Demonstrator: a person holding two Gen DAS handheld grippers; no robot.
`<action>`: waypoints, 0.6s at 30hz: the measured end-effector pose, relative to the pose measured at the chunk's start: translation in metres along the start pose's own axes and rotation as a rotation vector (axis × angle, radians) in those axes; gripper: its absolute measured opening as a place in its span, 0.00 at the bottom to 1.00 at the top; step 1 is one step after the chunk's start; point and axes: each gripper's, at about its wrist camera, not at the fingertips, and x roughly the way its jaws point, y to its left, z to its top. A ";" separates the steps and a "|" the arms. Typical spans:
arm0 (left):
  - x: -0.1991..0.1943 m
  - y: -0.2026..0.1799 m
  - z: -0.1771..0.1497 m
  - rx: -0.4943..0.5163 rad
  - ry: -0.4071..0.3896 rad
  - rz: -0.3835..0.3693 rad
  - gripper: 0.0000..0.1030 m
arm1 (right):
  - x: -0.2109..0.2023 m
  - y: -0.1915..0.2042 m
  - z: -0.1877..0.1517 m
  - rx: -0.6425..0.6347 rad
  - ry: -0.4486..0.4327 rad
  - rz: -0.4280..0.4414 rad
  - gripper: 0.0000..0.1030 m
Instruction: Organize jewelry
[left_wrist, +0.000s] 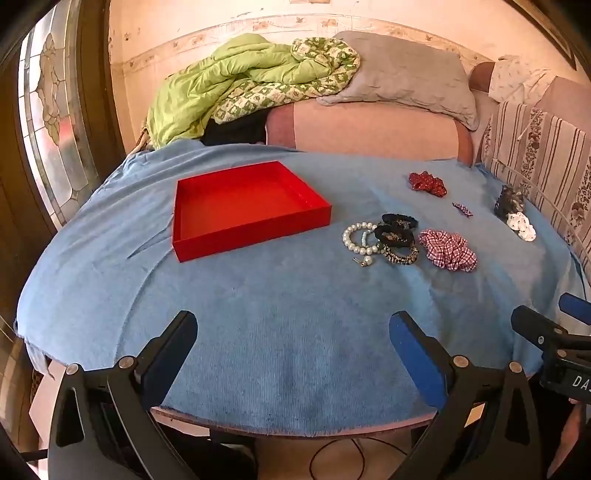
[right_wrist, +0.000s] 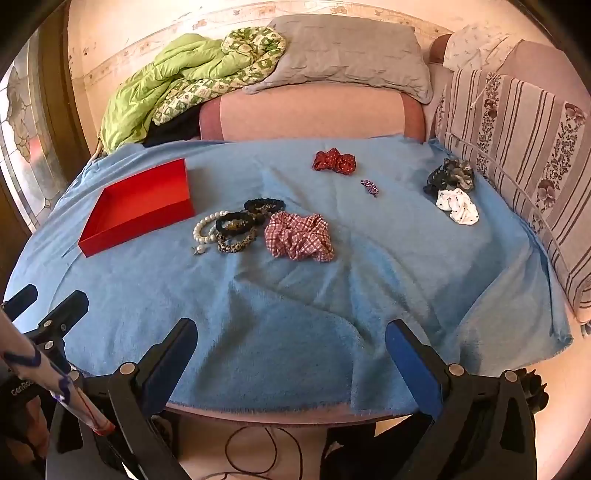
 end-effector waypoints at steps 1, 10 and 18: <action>0.000 0.000 0.000 0.000 0.002 0.000 1.00 | 0.000 0.000 0.000 0.000 0.002 0.001 1.00; 0.004 0.002 -0.003 0.001 0.021 -0.008 1.00 | 0.003 0.001 -0.002 0.000 0.016 0.006 1.00; 0.009 -0.001 -0.005 -0.005 0.029 -0.007 1.00 | 0.007 0.002 -0.003 -0.001 0.032 0.011 1.00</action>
